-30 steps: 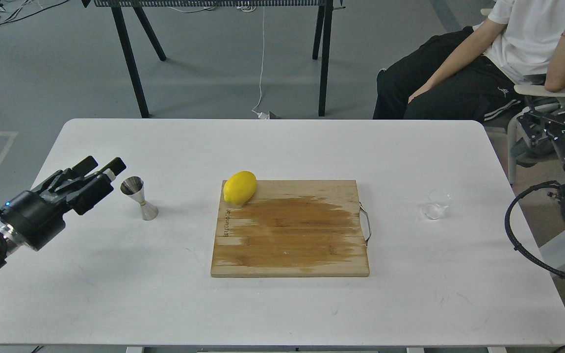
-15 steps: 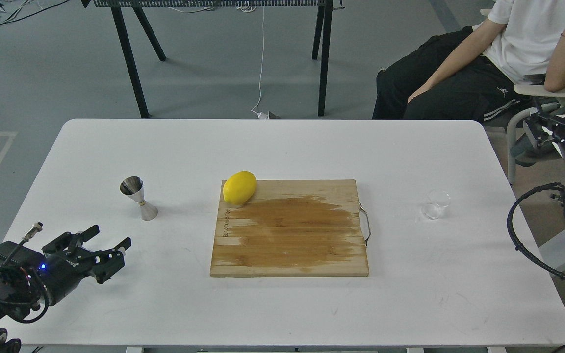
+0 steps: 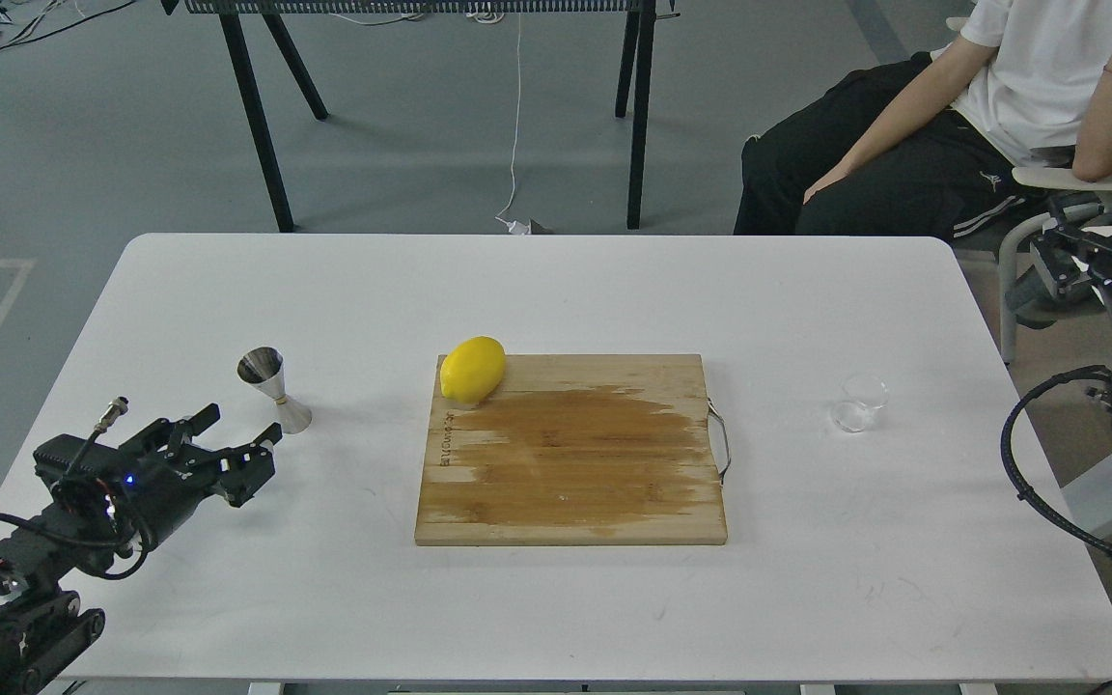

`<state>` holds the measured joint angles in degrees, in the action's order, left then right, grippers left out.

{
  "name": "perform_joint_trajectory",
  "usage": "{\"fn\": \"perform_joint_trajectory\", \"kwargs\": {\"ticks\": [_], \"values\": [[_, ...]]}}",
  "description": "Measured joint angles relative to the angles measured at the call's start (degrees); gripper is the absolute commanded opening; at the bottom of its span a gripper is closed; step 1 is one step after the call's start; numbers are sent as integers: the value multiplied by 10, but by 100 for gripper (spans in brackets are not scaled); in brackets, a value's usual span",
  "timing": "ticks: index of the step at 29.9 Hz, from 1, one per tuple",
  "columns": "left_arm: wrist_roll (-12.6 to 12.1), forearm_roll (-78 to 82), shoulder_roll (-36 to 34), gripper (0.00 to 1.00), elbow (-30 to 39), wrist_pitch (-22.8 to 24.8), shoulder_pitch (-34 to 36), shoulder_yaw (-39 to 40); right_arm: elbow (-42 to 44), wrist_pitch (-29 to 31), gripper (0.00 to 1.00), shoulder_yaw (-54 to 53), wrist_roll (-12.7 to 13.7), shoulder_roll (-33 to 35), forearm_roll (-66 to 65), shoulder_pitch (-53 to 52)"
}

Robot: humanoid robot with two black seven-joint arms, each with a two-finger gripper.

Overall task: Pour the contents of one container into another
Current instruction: 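Close the left gripper around the metal jigger, then lift the jigger with the left gripper off the table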

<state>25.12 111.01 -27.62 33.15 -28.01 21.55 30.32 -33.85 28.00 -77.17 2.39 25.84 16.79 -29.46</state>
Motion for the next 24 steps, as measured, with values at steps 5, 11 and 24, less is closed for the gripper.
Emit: {"fn": "perform_joint_trajectory", "kwargs": {"ticks": [5, 11, 24], "values": [[0, 0, 23, 81, -23, 0, 11, -1, 0, 0, 100, -1, 0, 0, 0, 0], [0, 1, 41, 56, -46, 0, 23, -1, 0, 0, 100, -1, 0, 0, 0, 0], [1, -2, 46, 54, -60, 0, 34, 2, 0, 0, 100, -5, 0, -1, 0, -1]]}}
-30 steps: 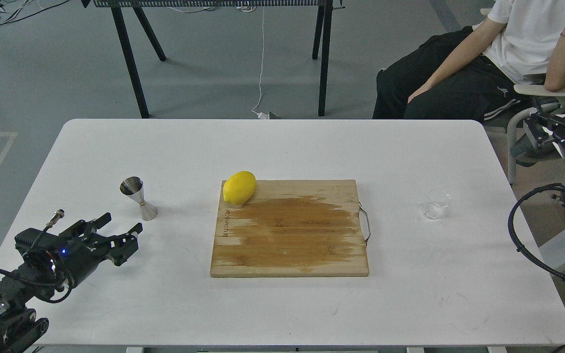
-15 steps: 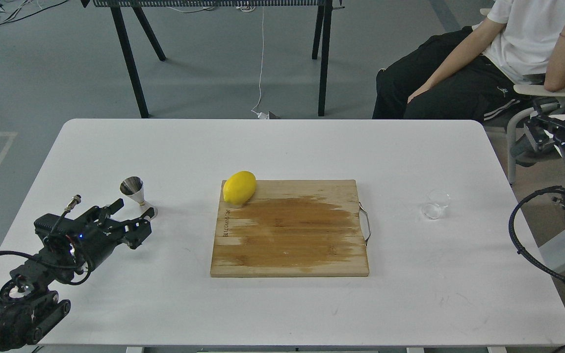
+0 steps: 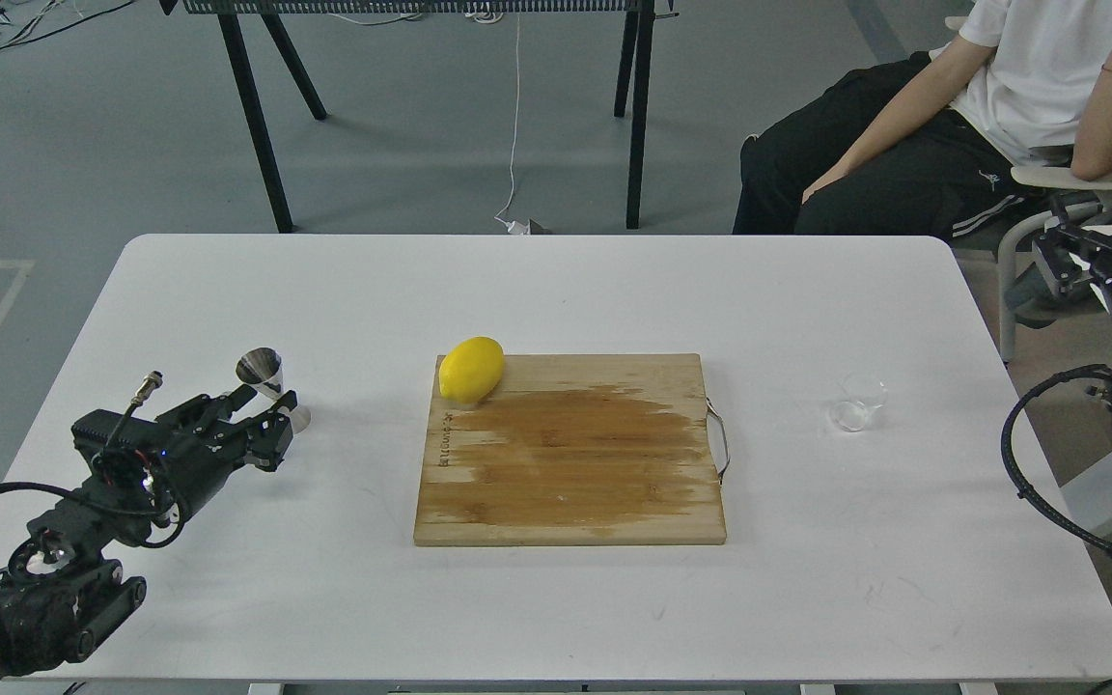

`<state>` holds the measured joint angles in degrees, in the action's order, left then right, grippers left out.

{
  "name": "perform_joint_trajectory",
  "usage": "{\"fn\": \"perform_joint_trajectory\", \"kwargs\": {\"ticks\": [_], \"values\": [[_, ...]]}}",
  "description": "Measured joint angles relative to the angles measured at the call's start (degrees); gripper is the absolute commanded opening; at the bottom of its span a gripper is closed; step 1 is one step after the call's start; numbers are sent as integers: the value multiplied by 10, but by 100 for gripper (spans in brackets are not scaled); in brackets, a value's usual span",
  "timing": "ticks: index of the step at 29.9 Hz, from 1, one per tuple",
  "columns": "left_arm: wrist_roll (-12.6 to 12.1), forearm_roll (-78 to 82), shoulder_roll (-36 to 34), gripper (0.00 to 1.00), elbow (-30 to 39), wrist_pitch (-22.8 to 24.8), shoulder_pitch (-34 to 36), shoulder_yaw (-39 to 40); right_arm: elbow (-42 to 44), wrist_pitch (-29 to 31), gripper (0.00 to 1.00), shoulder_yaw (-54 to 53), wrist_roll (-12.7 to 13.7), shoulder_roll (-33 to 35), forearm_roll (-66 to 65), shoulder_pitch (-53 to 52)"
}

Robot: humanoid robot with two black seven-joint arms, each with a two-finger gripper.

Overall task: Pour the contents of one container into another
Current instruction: 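Lift the jigger with the left gripper off the table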

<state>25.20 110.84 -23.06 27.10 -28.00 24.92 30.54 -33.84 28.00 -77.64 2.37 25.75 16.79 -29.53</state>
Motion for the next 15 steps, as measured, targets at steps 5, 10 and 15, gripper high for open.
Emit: {"fn": "perform_joint_trajectory", "kwargs": {"ticks": [5, 10, 15], "values": [[0, -1, 9, 51, 0, 0, 3, 0, 1, 0, 100, -1, 0, 0, 0, 0], [-1, -1, 15, 32, -1, 0, 4, 1, 1, 0, 100, -1, 0, 1, 0, 0], [-1, -1, 15, 15, -4, 0, 12, -3, 1, 0, 100, -1, 2, 1, 0, 0]]}}
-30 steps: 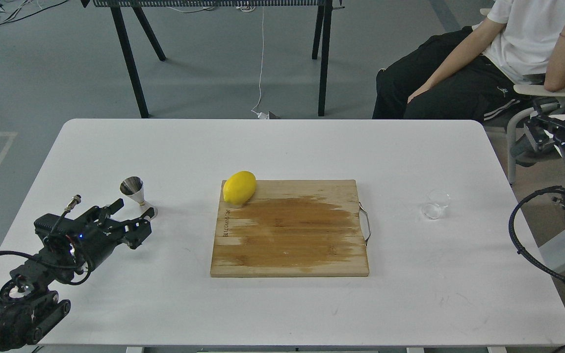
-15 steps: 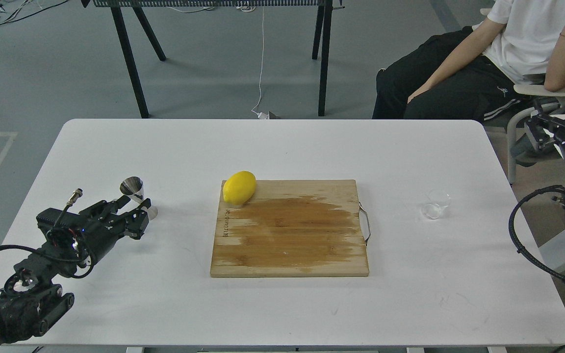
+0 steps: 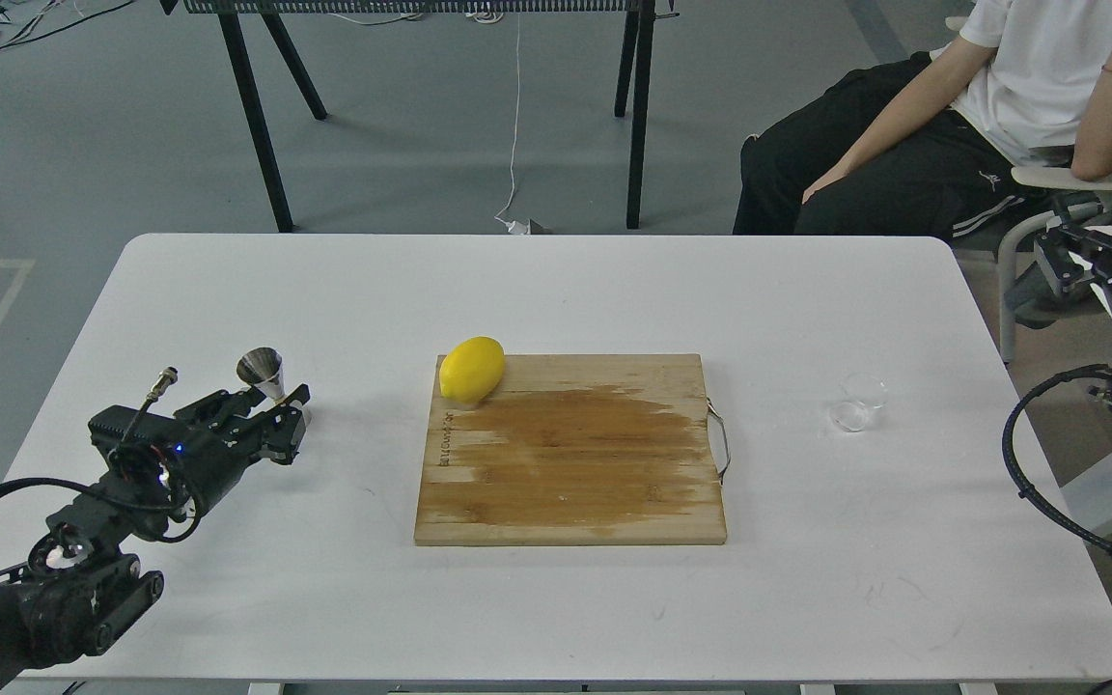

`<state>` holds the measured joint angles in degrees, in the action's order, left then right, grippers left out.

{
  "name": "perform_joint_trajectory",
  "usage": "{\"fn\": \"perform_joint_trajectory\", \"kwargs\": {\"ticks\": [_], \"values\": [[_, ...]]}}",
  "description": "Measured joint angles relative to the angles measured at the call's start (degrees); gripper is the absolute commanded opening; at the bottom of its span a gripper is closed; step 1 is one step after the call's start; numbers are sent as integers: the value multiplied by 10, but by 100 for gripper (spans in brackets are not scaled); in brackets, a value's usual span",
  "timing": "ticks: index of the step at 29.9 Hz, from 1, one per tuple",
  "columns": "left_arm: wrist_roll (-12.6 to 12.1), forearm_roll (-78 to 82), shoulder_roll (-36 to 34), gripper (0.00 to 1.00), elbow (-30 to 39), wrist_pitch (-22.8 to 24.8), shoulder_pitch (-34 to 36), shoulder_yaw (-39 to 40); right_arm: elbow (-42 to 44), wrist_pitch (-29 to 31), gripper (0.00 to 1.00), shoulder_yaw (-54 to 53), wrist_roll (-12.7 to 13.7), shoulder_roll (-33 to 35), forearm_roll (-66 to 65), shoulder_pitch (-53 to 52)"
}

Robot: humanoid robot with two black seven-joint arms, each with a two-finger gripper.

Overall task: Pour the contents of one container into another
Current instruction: 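Lift the jigger with the left gripper off the table, then carry the jigger over the cutting board and set it down beside the lemon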

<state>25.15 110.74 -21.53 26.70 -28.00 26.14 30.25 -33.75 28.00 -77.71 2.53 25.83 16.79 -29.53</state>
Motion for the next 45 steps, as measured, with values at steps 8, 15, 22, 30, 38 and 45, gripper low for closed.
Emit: {"fn": "perform_joint_trajectory", "kwargs": {"ticks": [8, 15, 22, 30, 38, 45], "values": [[4, 1, -3, 12, 1, 0, 3, 1, 0, 0, 100, 0, 0, -1, 0, 0], [10, 6, -28, 12, 11, 0, 44, -2, 0, 0, 100, -1, 0, 5, 0, 0], [28, 57, -35, 12, 81, 0, 136, -73, -4, 0, 100, -2, -1, 22, 0, 4], [29, 111, -6, 11, 199, 0, 189, -160, -6, 0, 100, -4, -2, 62, 2, 12], [28, 143, 70, 11, 180, 0, 183, -211, -5, 0, 100, -9, -2, 65, 2, 23], [28, 143, 147, 13, 81, 0, 188, -259, -5, 0, 100, -10, -2, 65, 2, 24]]}}
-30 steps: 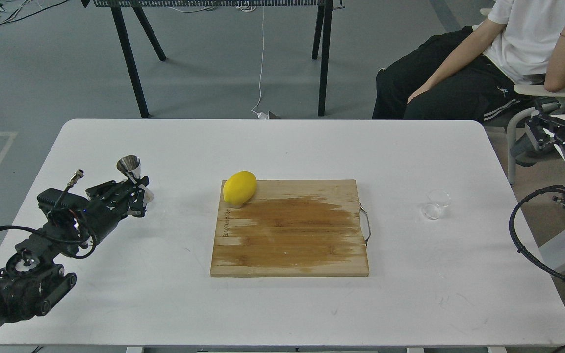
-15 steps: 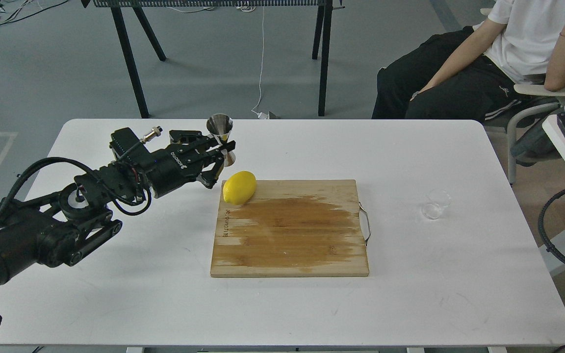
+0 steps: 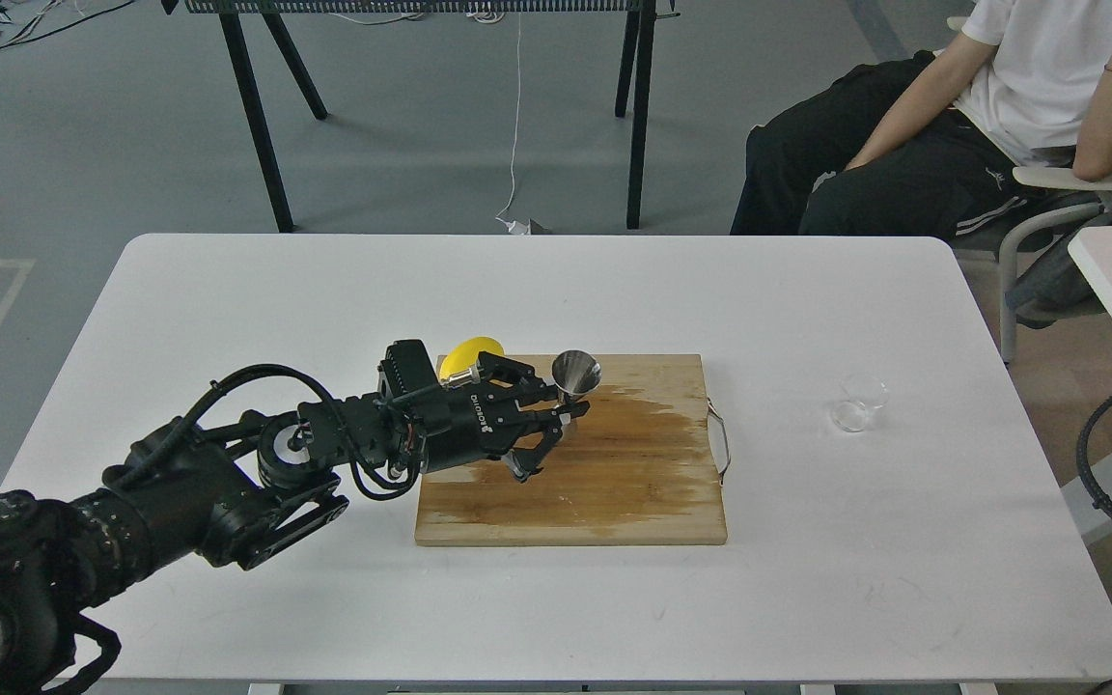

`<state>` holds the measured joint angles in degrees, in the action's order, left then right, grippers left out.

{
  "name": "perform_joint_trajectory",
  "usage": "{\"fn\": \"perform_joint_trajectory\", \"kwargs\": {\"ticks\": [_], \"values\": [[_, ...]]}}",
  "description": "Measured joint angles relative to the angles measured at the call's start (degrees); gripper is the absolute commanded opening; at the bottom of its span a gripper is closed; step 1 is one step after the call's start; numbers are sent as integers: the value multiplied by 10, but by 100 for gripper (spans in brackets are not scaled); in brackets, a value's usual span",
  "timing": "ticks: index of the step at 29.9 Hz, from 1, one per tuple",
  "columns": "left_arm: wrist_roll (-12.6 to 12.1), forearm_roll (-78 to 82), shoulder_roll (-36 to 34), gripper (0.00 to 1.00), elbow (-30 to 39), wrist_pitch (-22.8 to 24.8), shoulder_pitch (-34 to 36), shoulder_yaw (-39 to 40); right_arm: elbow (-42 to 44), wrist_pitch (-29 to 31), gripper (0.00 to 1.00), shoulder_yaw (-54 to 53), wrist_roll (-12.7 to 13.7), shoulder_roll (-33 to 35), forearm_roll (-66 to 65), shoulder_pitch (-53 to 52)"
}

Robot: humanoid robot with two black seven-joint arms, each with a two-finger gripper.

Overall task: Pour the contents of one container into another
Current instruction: 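Carry the jigger over the cutting board and set it down beside the lemon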

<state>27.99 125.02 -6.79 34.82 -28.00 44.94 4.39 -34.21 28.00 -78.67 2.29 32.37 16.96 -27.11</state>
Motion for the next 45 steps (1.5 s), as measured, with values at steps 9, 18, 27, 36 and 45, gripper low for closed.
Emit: {"fn": "perform_joint_trajectory", "kwargs": {"ticks": [9, 18, 27, 36, 45], "values": [[0, 0, 49, 17, -37, 0, -6, -31, 3, 0, 100, -2, 0, 3, 0, 4], [-5, 0, 50, 21, -37, 0, -6, -24, 1, 0, 100, -2, 0, 3, 0, 7], [-15, 0, 49, 25, -45, 0, -14, -12, 0, 0, 100, -2, -1, 3, 0, 13], [-16, 0, 49, 39, -47, 0, -15, -12, 0, 0, 100, -3, -6, 1, 0, 13], [-16, 0, 46, 74, -46, 0, -15, -12, 0, 0, 100, -3, -8, 1, 0, 14]]}}
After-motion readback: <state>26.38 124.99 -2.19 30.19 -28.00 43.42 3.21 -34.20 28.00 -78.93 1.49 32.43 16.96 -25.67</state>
